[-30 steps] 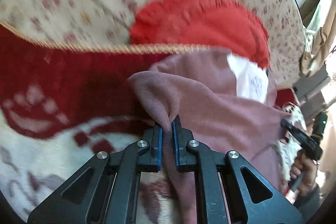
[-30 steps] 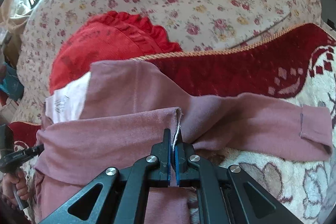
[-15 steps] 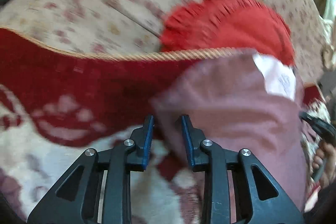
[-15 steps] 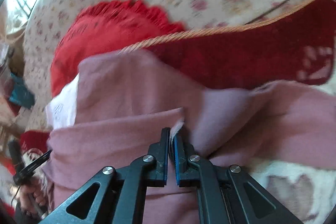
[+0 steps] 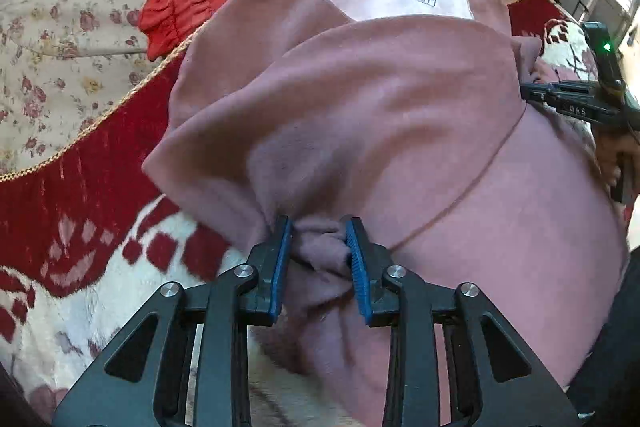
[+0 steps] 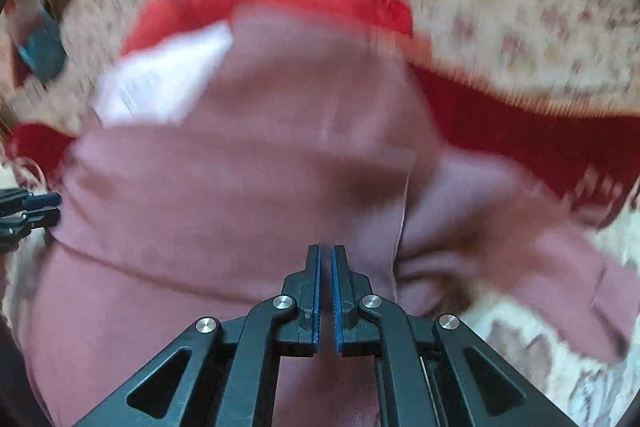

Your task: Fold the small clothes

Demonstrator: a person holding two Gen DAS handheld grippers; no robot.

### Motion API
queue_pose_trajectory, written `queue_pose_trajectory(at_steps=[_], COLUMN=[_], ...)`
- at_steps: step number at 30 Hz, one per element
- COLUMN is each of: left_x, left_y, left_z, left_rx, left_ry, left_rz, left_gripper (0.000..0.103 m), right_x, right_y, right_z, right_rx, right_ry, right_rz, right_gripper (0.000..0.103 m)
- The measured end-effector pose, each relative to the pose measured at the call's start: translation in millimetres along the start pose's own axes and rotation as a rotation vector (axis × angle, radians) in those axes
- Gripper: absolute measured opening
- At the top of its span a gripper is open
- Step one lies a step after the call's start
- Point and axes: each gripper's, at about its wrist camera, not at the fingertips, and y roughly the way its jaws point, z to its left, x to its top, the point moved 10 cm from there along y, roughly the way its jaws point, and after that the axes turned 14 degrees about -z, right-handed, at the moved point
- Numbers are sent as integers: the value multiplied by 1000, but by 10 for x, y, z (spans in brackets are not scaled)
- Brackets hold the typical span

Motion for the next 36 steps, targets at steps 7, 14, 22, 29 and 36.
queue_pose_trajectory(at_steps=[7,14,22,29,36], left_x=[-80,-176,298,994,803], left_y=[-117,-150,-519,-847,-590], left_z=[121,164,99,-352,-630], left_rx=[-3,56,232,126,131], left_ry=[-48,-120,-151,-455,-426], left_rz=[25,6,-97,-339,-291], left_gripper=[53,67,67,67,67], right_x=[-78,-52,136,196,-191], right_y=[4,6,-394,-1143,-1425], right_z=[-13,-13,4,-742,-1882], right_rx=[-2,11,16,-183,-399], right_ry=[-37,-30,-5,87,-20], right_rz=[-36,-56,-136,-263,-223], right_gripper=[4,4,5,45,45])
